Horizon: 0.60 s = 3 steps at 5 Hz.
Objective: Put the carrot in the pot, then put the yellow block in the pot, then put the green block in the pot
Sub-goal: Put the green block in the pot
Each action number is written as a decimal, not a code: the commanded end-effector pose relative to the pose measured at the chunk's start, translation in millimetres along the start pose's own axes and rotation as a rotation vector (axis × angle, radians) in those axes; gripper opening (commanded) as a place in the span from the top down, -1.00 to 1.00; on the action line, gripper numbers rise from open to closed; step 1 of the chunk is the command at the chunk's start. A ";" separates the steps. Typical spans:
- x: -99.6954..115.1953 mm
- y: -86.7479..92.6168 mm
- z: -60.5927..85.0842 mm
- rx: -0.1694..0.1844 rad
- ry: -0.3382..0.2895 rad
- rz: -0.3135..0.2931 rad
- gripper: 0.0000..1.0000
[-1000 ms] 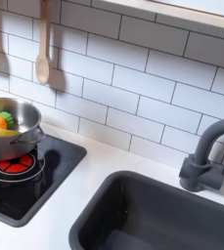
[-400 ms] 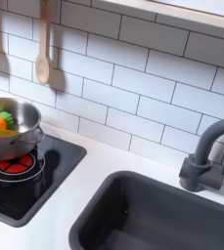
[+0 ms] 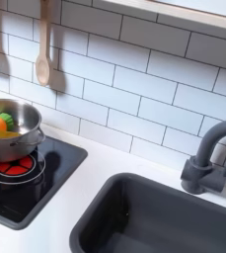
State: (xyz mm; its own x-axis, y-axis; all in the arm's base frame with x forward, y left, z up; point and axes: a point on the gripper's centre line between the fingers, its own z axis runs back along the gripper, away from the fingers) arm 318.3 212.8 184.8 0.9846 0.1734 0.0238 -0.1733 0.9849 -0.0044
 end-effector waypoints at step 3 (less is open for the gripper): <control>14.2 7.4 -17.0 -0.008 0.001 -0.067 -1.00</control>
State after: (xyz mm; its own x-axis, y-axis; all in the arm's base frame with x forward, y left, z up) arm 331.5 220.2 166.3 0.9946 0.1023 0.0154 -0.1021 0.9947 -0.0126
